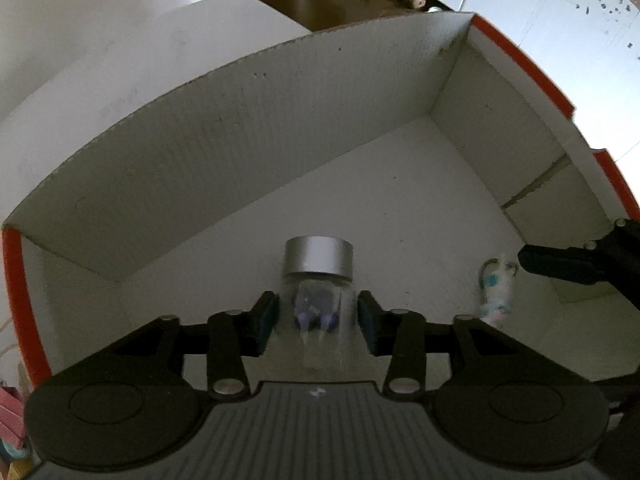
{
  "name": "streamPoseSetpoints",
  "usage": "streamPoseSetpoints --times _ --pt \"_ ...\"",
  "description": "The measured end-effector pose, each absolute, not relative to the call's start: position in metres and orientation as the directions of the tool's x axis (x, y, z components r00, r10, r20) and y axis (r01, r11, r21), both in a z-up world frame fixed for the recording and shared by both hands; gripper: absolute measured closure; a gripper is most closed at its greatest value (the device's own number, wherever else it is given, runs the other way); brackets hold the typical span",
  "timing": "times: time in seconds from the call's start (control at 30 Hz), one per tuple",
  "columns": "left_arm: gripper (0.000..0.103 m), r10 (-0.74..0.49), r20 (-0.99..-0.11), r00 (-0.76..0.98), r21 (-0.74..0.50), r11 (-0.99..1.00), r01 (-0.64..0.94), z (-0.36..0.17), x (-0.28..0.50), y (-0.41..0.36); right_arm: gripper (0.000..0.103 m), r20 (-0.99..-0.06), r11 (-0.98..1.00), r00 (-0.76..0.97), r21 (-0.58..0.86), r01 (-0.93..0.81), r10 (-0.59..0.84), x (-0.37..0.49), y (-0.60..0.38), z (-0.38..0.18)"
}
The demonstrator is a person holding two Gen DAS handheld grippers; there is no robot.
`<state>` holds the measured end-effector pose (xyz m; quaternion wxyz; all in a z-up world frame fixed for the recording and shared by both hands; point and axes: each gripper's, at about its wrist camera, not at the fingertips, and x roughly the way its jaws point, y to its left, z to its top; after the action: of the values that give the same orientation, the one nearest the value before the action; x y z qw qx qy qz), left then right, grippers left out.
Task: Organize rigid objects
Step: 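Carry the jar and bunny into the red box and open both tools, then withdraw both tools from the box back over the table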
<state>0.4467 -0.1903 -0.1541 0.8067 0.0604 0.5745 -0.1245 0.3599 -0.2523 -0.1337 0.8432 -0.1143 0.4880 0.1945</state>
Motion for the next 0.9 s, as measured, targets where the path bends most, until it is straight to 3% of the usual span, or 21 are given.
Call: streamPoseSetpoints --times 0.07,0.9 --pt "0.043 -0.139 -0.935 0.326 -0.048 0.961 0.274 -0.148 0.441 -0.188 0.034 -0.863 0.899 0.453 0.003 -0.437 0.223 0.358 -0.254 -0.131" --pt "0.042 -0.257 -0.763 0.593 -0.134 0.961 0.243 -0.049 0.331 -0.098 0.015 -0.718 0.907 0.599 0.109 -0.408 0.356 0.296 -0.245 -0.047"
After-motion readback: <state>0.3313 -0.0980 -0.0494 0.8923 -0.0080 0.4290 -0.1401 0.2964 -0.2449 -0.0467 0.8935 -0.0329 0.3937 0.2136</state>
